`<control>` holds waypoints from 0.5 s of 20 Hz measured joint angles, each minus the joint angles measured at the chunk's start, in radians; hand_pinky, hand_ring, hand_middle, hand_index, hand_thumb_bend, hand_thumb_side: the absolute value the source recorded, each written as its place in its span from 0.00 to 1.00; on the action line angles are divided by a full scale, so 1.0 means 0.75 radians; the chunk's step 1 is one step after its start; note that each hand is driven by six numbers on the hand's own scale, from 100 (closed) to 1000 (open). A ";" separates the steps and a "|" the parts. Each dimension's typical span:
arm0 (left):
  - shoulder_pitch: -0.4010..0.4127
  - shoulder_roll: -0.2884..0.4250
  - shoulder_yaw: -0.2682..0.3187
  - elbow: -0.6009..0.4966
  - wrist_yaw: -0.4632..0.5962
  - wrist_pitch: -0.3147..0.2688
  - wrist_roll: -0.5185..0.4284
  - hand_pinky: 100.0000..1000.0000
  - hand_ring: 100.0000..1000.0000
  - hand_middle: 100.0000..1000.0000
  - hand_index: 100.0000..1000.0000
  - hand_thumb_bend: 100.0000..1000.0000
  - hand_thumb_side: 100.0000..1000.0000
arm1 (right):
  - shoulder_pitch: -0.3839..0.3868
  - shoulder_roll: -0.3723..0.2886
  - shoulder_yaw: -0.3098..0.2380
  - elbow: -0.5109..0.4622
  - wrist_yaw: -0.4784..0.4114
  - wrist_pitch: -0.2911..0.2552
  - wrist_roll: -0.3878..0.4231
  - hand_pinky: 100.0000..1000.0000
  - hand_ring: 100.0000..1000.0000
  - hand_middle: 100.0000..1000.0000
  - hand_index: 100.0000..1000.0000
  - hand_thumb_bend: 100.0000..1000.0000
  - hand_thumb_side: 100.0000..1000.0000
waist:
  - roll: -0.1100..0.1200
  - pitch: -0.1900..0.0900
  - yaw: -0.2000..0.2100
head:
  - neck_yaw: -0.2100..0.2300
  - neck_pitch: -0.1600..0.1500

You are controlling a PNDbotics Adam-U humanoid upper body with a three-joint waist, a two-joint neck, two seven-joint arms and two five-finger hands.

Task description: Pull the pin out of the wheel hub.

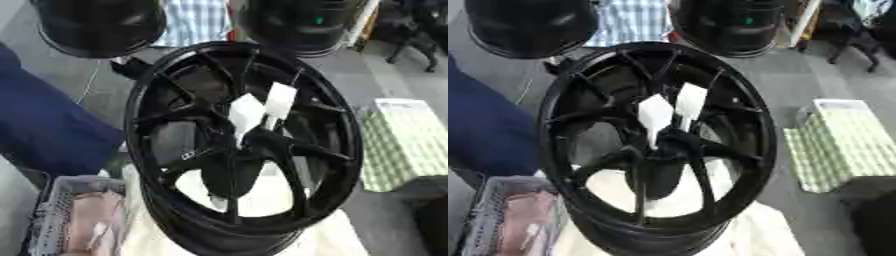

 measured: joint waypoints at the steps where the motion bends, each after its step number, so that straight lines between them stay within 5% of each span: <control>1: 0.001 0.000 0.001 0.000 0.000 0.001 0.002 0.71 0.67 0.62 0.83 0.01 0.64 | 0.000 0.000 -0.006 0.000 -0.016 -0.002 -0.007 0.78 0.84 0.74 0.89 0.00 0.00 | 0.000 0.000 0.000 | 0.002 0.003; 10: 0.007 0.000 0.002 0.000 -0.005 0.001 0.004 0.71 0.67 0.62 0.83 0.01 0.64 | -0.011 0.000 -0.025 0.000 -0.027 -0.014 0.007 0.78 0.84 0.75 0.89 0.00 0.00 | 0.001 -0.001 -0.004 | 0.007 0.008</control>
